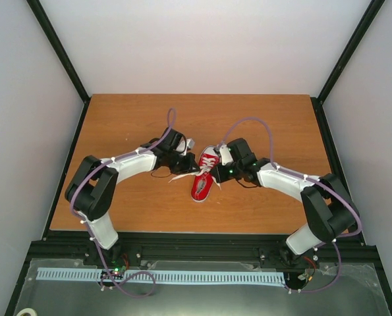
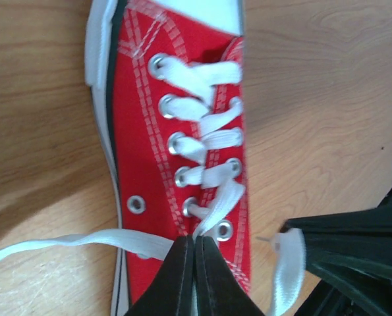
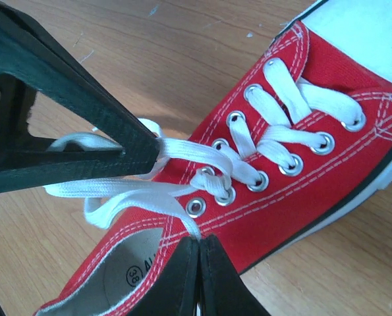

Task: Tie the shoes

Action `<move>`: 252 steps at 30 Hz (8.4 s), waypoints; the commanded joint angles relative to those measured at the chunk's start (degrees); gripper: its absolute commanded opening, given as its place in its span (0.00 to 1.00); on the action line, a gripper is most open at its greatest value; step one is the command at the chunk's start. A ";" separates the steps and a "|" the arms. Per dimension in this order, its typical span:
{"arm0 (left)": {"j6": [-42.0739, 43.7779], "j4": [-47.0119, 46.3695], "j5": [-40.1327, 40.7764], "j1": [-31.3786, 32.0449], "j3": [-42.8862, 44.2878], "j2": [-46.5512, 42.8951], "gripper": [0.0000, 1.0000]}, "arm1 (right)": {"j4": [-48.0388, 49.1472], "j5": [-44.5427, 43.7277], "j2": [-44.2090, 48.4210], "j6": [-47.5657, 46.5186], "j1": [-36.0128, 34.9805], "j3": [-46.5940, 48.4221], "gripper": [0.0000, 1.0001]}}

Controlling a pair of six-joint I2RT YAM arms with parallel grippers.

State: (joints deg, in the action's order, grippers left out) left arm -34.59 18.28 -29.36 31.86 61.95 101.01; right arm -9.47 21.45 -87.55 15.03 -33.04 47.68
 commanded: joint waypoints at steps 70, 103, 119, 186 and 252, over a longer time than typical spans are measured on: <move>1.88 13.44 -1.22 -1.05 10.32 6.10 0.40 | 8.14 -3.23 -7.95 3.09 -2.12 0.94 0.03; 6.80 10.15 1.55 -1.00 10.63 2.69 0.31 | 7.65 -2.11 -10.04 2.67 -2.12 3.03 0.03; 7.68 10.03 -4.06 -0.96 11.66 7.76 0.19 | 7.61 -2.29 -9.57 2.93 -2.11 2.46 0.03; 0.69 3.55 -11.08 -0.96 6.94 8.54 0.26 | 8.52 -2.67 -8.32 3.52 -2.16 2.04 0.03; -5.58 -0.53 -9.21 -1.45 5.63 5.69 0.01 | 4.78 -2.72 7.95 5.41 -0.98 -3.82 0.51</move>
State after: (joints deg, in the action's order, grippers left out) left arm -39.27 19.16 -38.76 30.59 67.31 108.27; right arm -4.93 16.58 -82.61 22.24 -34.13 44.42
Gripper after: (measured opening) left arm 0.023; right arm 0.481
